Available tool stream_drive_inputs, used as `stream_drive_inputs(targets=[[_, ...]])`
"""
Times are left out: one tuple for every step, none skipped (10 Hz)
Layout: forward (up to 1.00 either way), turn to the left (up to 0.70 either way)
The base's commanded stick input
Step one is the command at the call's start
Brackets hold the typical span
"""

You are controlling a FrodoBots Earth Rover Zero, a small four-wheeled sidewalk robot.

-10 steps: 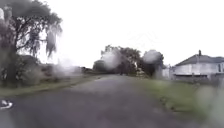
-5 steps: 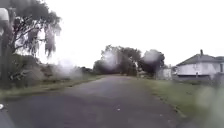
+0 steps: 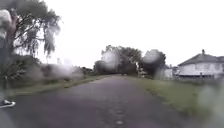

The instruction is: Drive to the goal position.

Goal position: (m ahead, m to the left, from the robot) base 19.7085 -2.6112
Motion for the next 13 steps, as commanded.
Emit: stream_drive_inputs(targets=[[0.85, -0.31], [0.85, -0.19], [0.85, -0.07], [0.85, 0.00], [0.85, 0.00], [0.85, 0.00], [0.85, 0.00], [0.85, 0.00], [0.85, 0.00], [0.85, 0.00], [0.85, 0.00], [0.85, 0.00], [0.85, 0.00]])
